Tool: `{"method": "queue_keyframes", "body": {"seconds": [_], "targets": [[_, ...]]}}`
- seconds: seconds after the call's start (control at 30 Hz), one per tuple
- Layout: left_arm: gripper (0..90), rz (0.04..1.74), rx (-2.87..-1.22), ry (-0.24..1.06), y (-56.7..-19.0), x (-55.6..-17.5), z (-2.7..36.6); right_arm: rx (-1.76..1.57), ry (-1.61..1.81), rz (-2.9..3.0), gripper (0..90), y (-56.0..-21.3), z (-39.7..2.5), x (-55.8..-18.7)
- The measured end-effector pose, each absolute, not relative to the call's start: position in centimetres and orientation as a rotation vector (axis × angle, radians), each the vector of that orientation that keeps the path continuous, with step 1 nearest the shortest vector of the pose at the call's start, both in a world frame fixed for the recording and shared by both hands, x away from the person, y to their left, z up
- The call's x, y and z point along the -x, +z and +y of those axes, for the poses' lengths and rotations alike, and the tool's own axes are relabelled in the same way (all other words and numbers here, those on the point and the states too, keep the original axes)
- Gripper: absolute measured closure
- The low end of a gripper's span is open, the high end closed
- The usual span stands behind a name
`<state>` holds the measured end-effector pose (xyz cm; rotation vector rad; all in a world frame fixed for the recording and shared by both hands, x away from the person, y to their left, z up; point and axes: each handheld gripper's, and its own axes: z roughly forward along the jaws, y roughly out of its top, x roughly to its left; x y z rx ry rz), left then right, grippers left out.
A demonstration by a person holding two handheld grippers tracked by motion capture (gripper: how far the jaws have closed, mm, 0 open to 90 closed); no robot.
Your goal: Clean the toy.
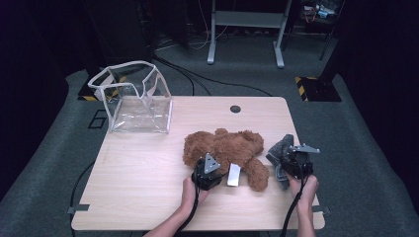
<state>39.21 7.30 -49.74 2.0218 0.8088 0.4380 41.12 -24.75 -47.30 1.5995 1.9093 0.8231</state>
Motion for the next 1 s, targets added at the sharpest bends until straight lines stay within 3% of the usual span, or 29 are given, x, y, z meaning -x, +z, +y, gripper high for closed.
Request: {"method": "queue_keyframes", "body": {"seconds": [0.6,1.0], "targets": [[73.3,0.725,-1.964,0.448,-44.6,-43.6,7.6,-1.593,0.786,1.93,72.3,-47.2,-24.4,-41.3],[73.2,0.613,-1.886,0.43,-39.6,-41.4,6.7,-1.589,0.801,1.914,72.1,-46.6,-24.6,-41.0]]}}
